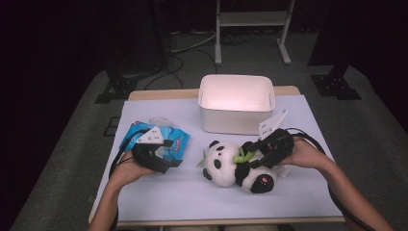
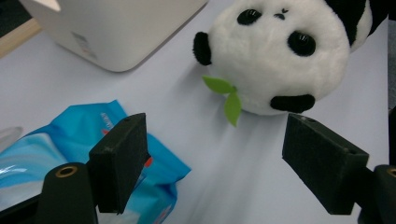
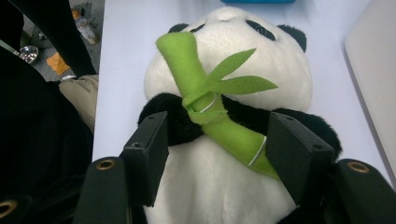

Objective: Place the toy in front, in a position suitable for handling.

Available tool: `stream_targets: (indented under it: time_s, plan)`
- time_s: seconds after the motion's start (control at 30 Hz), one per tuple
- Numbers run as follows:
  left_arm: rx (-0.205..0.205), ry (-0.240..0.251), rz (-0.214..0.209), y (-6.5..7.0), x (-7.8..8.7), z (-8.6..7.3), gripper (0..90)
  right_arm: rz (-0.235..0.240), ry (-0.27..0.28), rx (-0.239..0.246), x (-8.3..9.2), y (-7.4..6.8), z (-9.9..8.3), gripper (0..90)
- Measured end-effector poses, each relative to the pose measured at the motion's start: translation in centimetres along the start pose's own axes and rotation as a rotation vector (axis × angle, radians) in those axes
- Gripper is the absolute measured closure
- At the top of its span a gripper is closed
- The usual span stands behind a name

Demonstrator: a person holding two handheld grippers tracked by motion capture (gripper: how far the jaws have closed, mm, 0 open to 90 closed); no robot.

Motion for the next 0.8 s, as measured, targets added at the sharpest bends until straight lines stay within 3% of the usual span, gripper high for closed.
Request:
stream_targets:
  time_s: [0.2, 0.27, 0.37, 0.53, 0.8]
  plan:
    - [-0.004, -0.022, 0.04, -1.8, 1.4, -0.7, 26.9, -0.001, 0.002, -0.001, 0.0, 0.0, 0.0, 36.8]
    - [0.004, -0.037, 0.027, -2.3, 1.6, -1.2, 32.6, -0.002, 0.005, -0.004, -0.1, 0.0, 0.0, 36.0]
    - [0.001, -0.053, 0.025, -2.8, 1.6, -1.5, 33.2, -0.004, 0.008, -0.005, -0.1, 0.0, 0.0, 35.9]
    - [-0.016, -0.098, 0.042, -4.1, 1.6, -2.4, 40.0, 0.002, 0.016, -0.02, -0.1, 0.1, -0.1, 34.7]
    - [-0.025, -0.153, 0.033, -5.6, 0.7, -4.1, 51.5, 0.005, 0.023, -0.02, -0.2, 0.2, -0.1, 33.8]
Point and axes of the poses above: each handheld gripper's, and its own axes: x roughly backward along the jaws, z roughly out of its top, y roughly to its right, the point moved 9 cm from there along -x, roughly forward along the jaws, and after that the axes turned 7 degrees about y, right-handed, at the moved point
